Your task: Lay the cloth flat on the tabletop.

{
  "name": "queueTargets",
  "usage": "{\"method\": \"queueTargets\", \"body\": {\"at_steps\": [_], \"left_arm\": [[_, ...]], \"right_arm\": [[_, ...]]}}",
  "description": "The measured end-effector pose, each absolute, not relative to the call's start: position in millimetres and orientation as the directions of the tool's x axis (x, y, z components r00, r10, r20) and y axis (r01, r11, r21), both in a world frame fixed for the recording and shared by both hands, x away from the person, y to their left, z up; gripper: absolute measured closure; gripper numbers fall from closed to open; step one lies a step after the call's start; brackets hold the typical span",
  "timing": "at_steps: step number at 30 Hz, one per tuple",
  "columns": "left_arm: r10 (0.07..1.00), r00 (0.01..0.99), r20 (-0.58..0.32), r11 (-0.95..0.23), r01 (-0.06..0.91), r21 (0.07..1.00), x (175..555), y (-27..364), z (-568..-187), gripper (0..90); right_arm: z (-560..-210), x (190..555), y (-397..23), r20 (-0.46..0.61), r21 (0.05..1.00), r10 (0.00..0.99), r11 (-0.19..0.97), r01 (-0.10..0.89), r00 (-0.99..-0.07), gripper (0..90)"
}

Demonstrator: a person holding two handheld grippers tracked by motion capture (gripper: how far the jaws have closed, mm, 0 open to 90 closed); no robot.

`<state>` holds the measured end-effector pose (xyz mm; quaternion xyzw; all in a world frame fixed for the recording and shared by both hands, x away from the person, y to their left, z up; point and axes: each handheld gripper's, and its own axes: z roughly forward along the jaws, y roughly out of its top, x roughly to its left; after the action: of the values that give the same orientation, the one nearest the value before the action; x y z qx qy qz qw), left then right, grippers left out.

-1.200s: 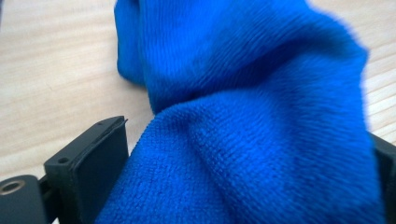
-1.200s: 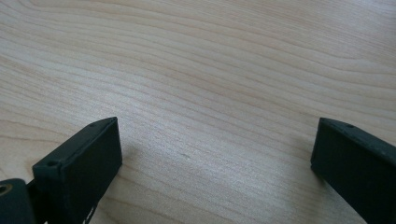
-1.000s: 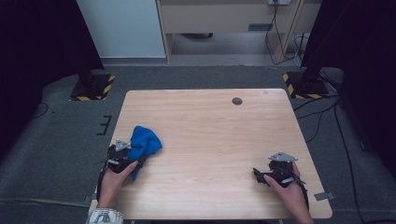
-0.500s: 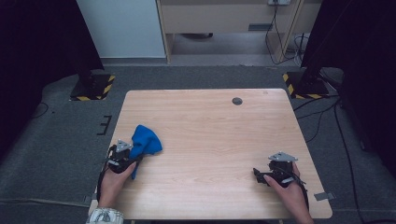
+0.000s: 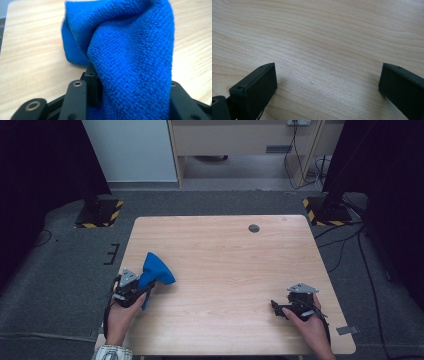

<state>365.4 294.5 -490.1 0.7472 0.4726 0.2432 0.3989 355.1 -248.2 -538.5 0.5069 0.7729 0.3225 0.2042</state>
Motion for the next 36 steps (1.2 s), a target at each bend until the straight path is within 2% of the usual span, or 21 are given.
{"method": "queueTargets", "body": {"at_steps": [4, 5, 6, 9, 10, 11, 13, 15, 16, 17, 22, 23, 24, 25, 26, 29, 30, 33, 36], "left_arm": [[0.904, 0.423, -0.063, -0.184, 0.518, 0.836, 381.0, 296.4, -490.2, 53.5], [0.904, 0.422, -0.066, -0.183, 0.524, 0.832, 387.6, 296.3, -491.1, 46.7], [0.905, 0.422, -0.061, -0.191, 0.529, 0.827, 391.7, 295.9, -492.0, 45.1], [0.9, 0.432, -0.064, -0.208, 0.552, 0.808, 408.7, 291.9, -498.5, 43.9], [0.898, 0.436, -0.059, -0.217, 0.557, 0.802, 412.4, 290.7, -500.0, 38.6], [0.897, 0.438, -0.056, -0.226, 0.563, 0.795, 417.3, 288.8, -502.2, 38.6], [0.895, 0.442, -0.064, -0.229, 0.576, 0.785, 426.1, 284.7, -507.3, 29.6], [0.89, 0.452, -0.06, -0.243, 0.583, 0.775, 432.4, 278.8, -511.4, 26.5], [0.882, 0.468, -0.048, -0.27, 0.586, 0.764, 437.4, 272.3, -516.4, 20.4], [0.882, 0.468, -0.048, -0.27, 0.586, 0.764, 437.4, 272.3, -516.4, 18.4], [0.879, 0.474, -0.052, -0.292, 0.621, 0.728, 445.2, 262.1, -529.7, 14.4], [0.881, 0.471, -0.054, -0.29, 0.627, 0.723, 445.8, 262.1, -530.9, 16.2], [0.882, 0.469, -0.055, -0.291, 0.632, 0.719, 445.9, 262.2, -531.9, 22.4], [0.882, 0.469, -0.04, -0.3, 0.625, 0.721, 444.9, 262.6, -532.2, 22.4], [0.884, 0.467, -0.028, -0.305, 0.621, 0.722, 443.9, 263.3, -531.8, 33.1], [0.882, 0.472, -0.011, -0.32, 0.615, 0.721, 442.2, 263.3, -530.8, 38.6], [0.881, 0.473, -0.011, -0.32, 0.613, 0.722, 441.1, 263.4, -530.4, 49.5], [0.872, 0.49, -0.014, -0.327, 0.604, 0.727, 438.4, 262.5, -529.7, 66.6], [0.868, 0.496, -0.005, -0.335, 0.595, 0.731, 436.6, 262.3, -529.4, 73.0]], "right_arm": [[-538.7, 354.9, -247.5, 0.009, 0.707, 0.915, 0.28, 0.65, -0.404, 2.0], [-538.8, 354.9, -247.5, 0.006, 0.708, 0.914, 0.283, 0.647, -0.406, 2.0], [-538.8, 354.7, -247.2, 0.008, 0.707, 0.914, 0.281, 0.649, -0.405, 2.0], [-538.7, 354.7, -247.1, 0.008, 0.707, 0.914, 0.282, 0.649, -0.407, 2.0], [-538.7, 354.7, -247.0, 0.008, 0.707, 0.914, 0.282, 0.649, -0.407, 2.0], [-538.7, 354.7, -247.0, 0.008, 0.707, 0.914, 0.282, 0.649, -0.407, 2.0], [-538.7, 354.6, -246.6, 0.009, 0.707, 0.914, 0.282, 0.649, -0.406, 2.0], [-538.8, 354.5, -246.6, 0.008, 0.707, 0.913, 0.283, 0.648, -0.408, 2.0], [-538.6, 354.3, -246.5, 0.008, 0.706, 0.912, 0.285, 0.648, -0.41, 2.0], [-538.6, 354.3, -246.5, 0.008, 0.706, 0.912, 0.285, 0.648, -0.41, 2.0], [-538.7, 353.5, -245.5, 0.007, 0.707, 0.908, 0.291, 0.645, -0.418, 2.0], [-538.7, 353.2, -245.2, 0.007, 0.707, 0.908, 0.292, 0.644, -0.419, 2.0], [-538.7, 352.9, -244.9, 0.008, 0.707, 0.908, 0.292, 0.645, -0.42, 2.0], [-538.7, 352.9, -244.9, 0.008, 0.707, 0.908, 0.292, 0.645, -0.42, 2.0], [-538.7, 352.9, -244.9, 0.008, 0.707, 0.907, 0.292, 0.645, -0.42, 2.0], [-538.7, 352.9, -244.9, 0.008, 0.707, 0.907, 0.292, 0.644, -0.42, 2.0], [-538.7, 352.8, -244.7, 0.008, 0.707, 0.907, 0.292, 0.645, -0.42, 1.9], [-538.8, 352.7, -244.5, 0.006, 0.707, 0.908, 0.292, 0.644, -0.418, 1.9], [-538.7, 352.6, -243.8, 0.01, 0.706, 0.908, 0.29, 0.646, -0.418, 1.6]]}}
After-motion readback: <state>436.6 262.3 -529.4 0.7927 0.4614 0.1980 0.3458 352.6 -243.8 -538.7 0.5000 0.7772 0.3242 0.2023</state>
